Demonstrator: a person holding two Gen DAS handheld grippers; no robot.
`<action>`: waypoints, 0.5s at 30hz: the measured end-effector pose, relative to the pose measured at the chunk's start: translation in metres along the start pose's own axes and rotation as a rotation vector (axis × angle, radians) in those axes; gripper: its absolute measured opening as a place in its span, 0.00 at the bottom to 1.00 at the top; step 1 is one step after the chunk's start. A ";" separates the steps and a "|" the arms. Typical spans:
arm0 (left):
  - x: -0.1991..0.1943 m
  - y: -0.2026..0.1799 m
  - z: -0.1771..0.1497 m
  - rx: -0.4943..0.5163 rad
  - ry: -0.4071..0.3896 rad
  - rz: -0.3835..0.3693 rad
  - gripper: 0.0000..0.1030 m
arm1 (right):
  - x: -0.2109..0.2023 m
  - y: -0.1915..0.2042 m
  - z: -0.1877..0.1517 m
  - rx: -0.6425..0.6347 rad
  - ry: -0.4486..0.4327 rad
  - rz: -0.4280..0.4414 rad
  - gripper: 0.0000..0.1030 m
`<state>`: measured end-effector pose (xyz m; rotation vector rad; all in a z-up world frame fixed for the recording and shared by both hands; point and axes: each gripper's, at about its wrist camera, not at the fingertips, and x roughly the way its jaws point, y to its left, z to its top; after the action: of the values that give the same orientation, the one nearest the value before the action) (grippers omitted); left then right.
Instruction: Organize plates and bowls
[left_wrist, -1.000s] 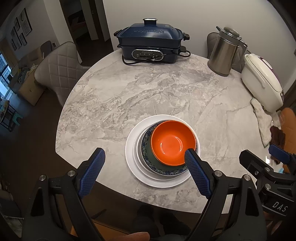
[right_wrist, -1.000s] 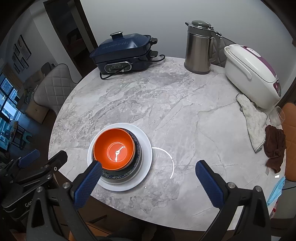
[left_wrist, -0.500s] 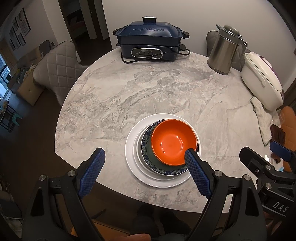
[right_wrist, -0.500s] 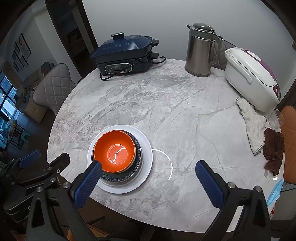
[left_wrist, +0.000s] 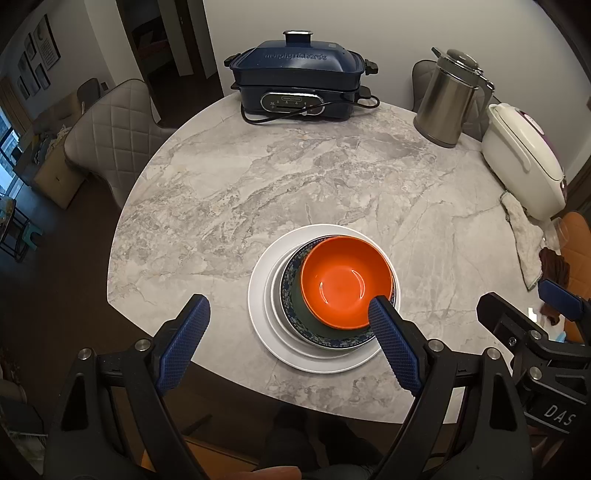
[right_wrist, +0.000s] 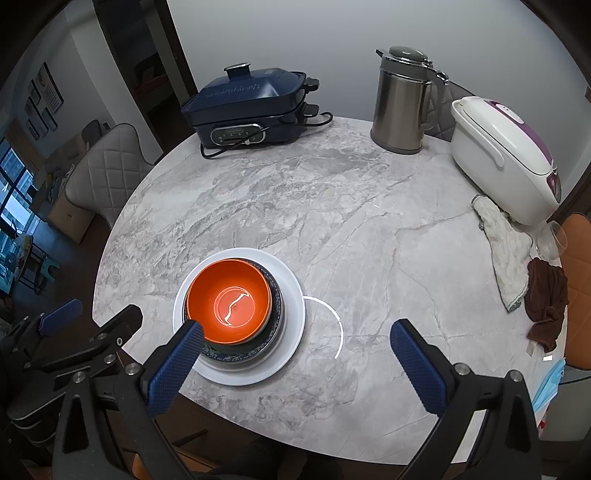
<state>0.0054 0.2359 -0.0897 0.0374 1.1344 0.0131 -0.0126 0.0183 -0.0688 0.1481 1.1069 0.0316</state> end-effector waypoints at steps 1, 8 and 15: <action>0.000 0.000 0.000 0.001 0.000 0.000 0.85 | 0.000 0.000 0.000 0.000 0.000 -0.001 1.00; 0.000 0.001 0.001 0.001 0.001 -0.002 0.85 | 0.001 0.000 0.001 -0.003 0.002 0.001 1.00; 0.002 0.001 0.001 0.003 0.002 -0.001 0.85 | 0.001 0.001 0.000 -0.003 0.003 -0.001 1.00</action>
<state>0.0072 0.2364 -0.0907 0.0397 1.1367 0.0102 -0.0119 0.0191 -0.0695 0.1452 1.1095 0.0327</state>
